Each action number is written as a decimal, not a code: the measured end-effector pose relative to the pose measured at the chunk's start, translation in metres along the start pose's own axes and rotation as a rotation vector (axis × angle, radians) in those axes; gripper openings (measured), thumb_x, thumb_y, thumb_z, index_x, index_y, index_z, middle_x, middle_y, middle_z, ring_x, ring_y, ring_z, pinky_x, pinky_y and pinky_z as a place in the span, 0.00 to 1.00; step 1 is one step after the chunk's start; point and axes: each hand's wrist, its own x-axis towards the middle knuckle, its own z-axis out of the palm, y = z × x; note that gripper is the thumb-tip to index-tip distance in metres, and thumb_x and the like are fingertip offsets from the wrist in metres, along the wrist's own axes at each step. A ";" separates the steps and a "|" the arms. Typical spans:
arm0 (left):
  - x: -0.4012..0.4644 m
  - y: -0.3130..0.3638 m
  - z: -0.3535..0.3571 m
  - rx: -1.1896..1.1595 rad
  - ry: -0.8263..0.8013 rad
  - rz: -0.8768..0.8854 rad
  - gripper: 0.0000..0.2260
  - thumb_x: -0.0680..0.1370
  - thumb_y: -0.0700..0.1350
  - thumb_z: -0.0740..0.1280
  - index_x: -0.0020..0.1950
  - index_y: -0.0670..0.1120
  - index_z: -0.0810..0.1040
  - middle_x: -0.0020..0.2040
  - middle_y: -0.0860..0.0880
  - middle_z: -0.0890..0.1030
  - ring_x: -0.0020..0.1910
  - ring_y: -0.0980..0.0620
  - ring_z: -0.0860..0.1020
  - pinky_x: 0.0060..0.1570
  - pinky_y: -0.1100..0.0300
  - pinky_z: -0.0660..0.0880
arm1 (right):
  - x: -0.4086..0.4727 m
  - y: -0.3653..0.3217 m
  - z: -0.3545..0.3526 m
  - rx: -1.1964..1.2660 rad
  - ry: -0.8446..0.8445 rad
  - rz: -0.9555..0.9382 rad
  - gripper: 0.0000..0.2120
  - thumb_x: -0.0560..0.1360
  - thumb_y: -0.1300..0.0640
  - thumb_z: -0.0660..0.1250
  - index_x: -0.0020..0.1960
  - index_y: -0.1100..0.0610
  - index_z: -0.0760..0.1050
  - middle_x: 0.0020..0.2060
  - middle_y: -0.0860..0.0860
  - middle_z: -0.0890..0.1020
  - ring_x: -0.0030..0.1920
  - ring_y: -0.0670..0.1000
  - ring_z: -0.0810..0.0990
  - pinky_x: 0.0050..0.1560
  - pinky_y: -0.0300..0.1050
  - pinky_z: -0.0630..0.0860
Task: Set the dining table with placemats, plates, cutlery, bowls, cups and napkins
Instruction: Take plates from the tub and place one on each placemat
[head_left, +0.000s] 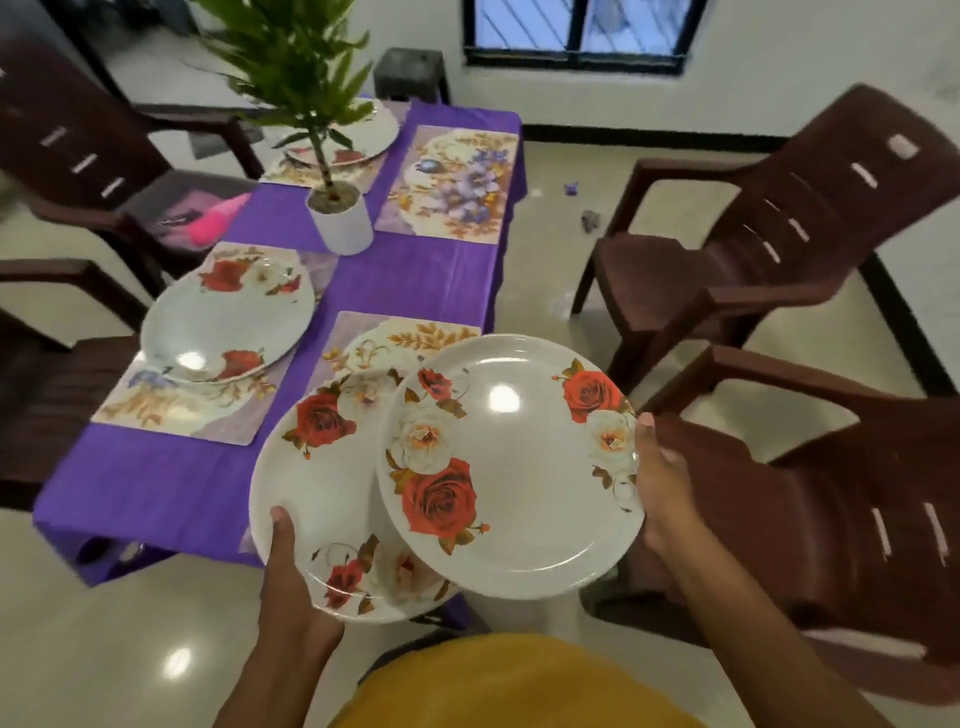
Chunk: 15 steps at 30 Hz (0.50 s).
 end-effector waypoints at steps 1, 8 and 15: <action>0.003 0.004 -0.004 -0.022 0.027 0.013 0.38 0.72 0.71 0.73 0.77 0.55 0.72 0.70 0.41 0.80 0.68 0.35 0.78 0.68 0.27 0.70 | 0.006 -0.005 0.011 -0.024 -0.027 -0.001 0.26 0.83 0.38 0.59 0.53 0.59 0.84 0.43 0.57 0.88 0.43 0.57 0.88 0.43 0.47 0.82; 0.009 0.017 -0.034 -0.169 0.135 0.116 0.35 0.73 0.71 0.71 0.75 0.54 0.75 0.68 0.42 0.81 0.68 0.36 0.78 0.71 0.29 0.68 | 0.041 -0.042 0.082 -0.153 -0.182 -0.032 0.22 0.83 0.40 0.61 0.51 0.57 0.82 0.40 0.58 0.87 0.36 0.54 0.87 0.34 0.43 0.82; -0.015 0.018 -0.055 -0.502 0.399 0.221 0.35 0.71 0.69 0.76 0.74 0.56 0.76 0.68 0.45 0.82 0.68 0.37 0.78 0.69 0.26 0.68 | 0.083 -0.072 0.162 -0.332 -0.423 -0.109 0.23 0.84 0.42 0.60 0.48 0.60 0.82 0.30 0.55 0.85 0.27 0.51 0.83 0.29 0.40 0.78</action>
